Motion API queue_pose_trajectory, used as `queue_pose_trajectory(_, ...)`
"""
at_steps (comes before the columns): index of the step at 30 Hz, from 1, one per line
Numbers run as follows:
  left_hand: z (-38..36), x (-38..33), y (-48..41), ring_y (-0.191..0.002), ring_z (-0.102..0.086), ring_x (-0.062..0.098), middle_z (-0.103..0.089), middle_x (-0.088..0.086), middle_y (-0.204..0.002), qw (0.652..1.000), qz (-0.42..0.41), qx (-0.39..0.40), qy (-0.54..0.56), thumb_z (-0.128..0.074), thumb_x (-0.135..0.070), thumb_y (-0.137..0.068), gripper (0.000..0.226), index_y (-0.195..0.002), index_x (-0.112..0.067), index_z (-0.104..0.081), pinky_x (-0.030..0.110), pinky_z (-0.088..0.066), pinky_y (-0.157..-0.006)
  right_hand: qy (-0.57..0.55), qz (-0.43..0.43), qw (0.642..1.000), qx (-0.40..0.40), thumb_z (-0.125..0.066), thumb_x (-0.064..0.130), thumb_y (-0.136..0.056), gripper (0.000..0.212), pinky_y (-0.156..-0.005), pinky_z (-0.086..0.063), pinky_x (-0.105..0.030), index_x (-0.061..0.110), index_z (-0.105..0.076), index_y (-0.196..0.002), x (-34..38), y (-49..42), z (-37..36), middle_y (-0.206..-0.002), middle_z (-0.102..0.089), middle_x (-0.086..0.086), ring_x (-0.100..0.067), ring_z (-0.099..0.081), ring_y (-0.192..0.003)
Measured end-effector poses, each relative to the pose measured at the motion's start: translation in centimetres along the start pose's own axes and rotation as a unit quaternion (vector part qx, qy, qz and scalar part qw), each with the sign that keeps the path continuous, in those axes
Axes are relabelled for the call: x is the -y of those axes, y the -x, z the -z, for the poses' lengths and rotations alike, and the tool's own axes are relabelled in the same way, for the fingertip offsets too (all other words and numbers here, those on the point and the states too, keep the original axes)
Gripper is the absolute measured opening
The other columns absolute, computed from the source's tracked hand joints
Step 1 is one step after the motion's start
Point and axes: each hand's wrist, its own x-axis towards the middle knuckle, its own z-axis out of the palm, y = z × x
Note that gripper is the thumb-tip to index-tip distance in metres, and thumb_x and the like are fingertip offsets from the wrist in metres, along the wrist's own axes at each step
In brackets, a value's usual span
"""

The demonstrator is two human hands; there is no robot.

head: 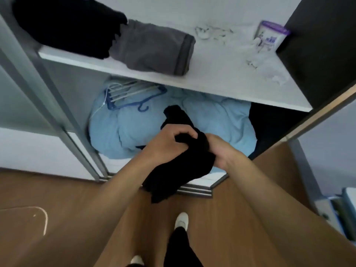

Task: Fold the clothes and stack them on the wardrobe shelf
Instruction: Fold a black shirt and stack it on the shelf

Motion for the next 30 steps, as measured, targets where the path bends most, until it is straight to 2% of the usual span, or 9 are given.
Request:
queue_pose_trajectory(5, -1.5, 3.5, 7.6, -0.091, -0.064, 0.006, -0.067, -0.015, -0.090, 0.995, 0.087, -0.031, -0.025, -0.060, 0.013, -0.077, 0.039, -0.086, -0.024, -0.068, 0.020, -0.044, -0.090, -0.062, 0.030, 0.990, -0.119, -0.054, 0.007, -0.098, 0.017, -0.072, -0.058, -0.027, 0.005, -0.070, -0.102, -6.9, 2.1, -3.7, -0.096, -0.073, -0.014, -0.021, -0.073, -0.082)
queue_pose_trajectory(10, -1.5, 5.0, 12.1, -0.100, -0.064, 0.009, -0.066, -0.005, -0.105, 0.961, 0.233, 0.128, 0.078, -0.072, -0.018, -0.083, 0.026, -0.107, -0.020, -0.062, 0.019, -0.046, -0.088, -0.098, 0.121, 0.978, -0.142, -0.050, 0.006, -0.098, 0.021, -0.085, -0.057, -0.035, 0.003, -0.070, -0.105, -8.5, 6.3, -4.5, -0.096, -0.074, -0.013, -0.026, -0.071, -0.092)
queue_pose_trajectory(13, -1.3, 3.6, 12.6, -0.100, -0.067, 0.001, -0.069, -0.006, -0.114, 0.950, 0.275, 0.029, 0.143, -0.075, -0.052, -0.081, 0.049, -0.118, -0.023, -0.061, 0.018, -0.050, -0.081, -0.023, 0.184, 0.977, -0.101, -0.047, 0.004, -0.100, 0.023, -0.091, -0.053, -0.035, 0.003, -0.069, -0.103, -8.3, 9.2, -4.4, -0.097, -0.072, -0.010, -0.023, -0.068, -0.095)
queue_pose_trajectory(16, -0.7, 2.0, 11.5, -0.120, -0.062, 0.011, -0.064, -0.004, -0.133, 0.916, 0.255, -0.047, 0.306, -0.065, -0.062, -0.083, 0.068, -0.139, -0.026, -0.053, 0.040, -0.054, -0.094, 0.118, 0.224, 0.965, -0.061, -0.045, 0.004, -0.104, 0.027, -0.075, -0.052, -0.017, 0.010, -0.068, -0.090, -7.8, 12.1, -3.6, -0.082, -0.073, 0.005, -0.004, -0.068, -0.081)
queue_pose_trajectory(19, -2.3, -0.3, 9.6, -0.118, -0.065, 0.016, -0.068, 0.002, -0.129, 0.908, 0.226, -0.024, 0.353, -0.061, -0.055, -0.088, 0.062, -0.138, -0.018, -0.057, 0.034, -0.057, -0.089, 0.196, 0.228, 0.952, -0.052, -0.047, 0.010, -0.104, 0.023, -0.082, -0.052, -0.029, -0.003, -0.066, -0.100, -8.6, 14.3, -2.0, -0.098, -0.073, -0.018, -0.018, -0.069, -0.089)
queue_pose_trajectory(21, -4.6, -2.0, 8.5, -0.106, -0.071, 0.017, -0.074, 0.007, -0.117, 0.903, 0.225, -0.065, 0.360, -0.063, -0.036, -0.095, 0.038, -0.125, -0.012, -0.065, 0.024, -0.057, -0.077, 0.220, 0.233, 0.946, -0.048, -0.048, 0.012, -0.105, 0.024, -0.087, -0.053, -0.041, -0.006, -0.064, -0.105, -9.7, 15.6, -0.4, -0.105, -0.070, -0.026, -0.032, -0.069, -0.096)
queue_pose_trajectory(24, -7.9, -3.7, 7.9, -0.089, -0.075, 0.016, -0.078, 0.006, -0.097, 0.892, 0.225, -0.111, 0.376, -0.063, -0.014, -0.092, 0.017, -0.107, -0.012, -0.070, 0.023, -0.057, -0.067, 0.231, 0.220, 0.946, -0.057, -0.048, 0.013, -0.105, 0.021, -0.084, -0.051, -0.033, 0.001, -0.066, -0.102, -12.2, 17.4, 2.6, -0.099, -0.073, -0.010, -0.021, -0.070, -0.093)
queue_pose_trajectory(27, -11.4, -5.0, 8.4, -0.081, -0.075, 0.017, -0.078, 0.004, -0.086, 0.921, 0.211, -0.084, 0.317, -0.065, -0.008, -0.076, 0.026, -0.101, -0.013, -0.069, 0.023, -0.056, -0.063, 0.243, 0.176, 0.953, -0.033, -0.051, 0.001, -0.099, 0.028, -0.086, -0.049, -0.017, 0.018, -0.069, -0.111, -15.0, 18.2, 5.7, -0.107, -0.073, 0.008, -0.006, -0.068, -0.101)
queue_pose_trajectory(30, -14.6, -5.7, 9.5, -0.080, -0.075, 0.017, -0.078, 0.002, -0.086, 0.940, 0.219, -0.050, 0.256, -0.064, -0.008, -0.070, 0.036, -0.105, -0.016, -0.069, 0.023, -0.056, -0.062, 0.145, 0.164, 0.975, -0.046, -0.053, -0.010, -0.090, 0.049, -0.093, -0.054, -0.034, 0.025, -0.060, -0.124, -17.3, 18.4, 8.5, -0.122, -0.068, 0.001, -0.017, -0.066, -0.112)
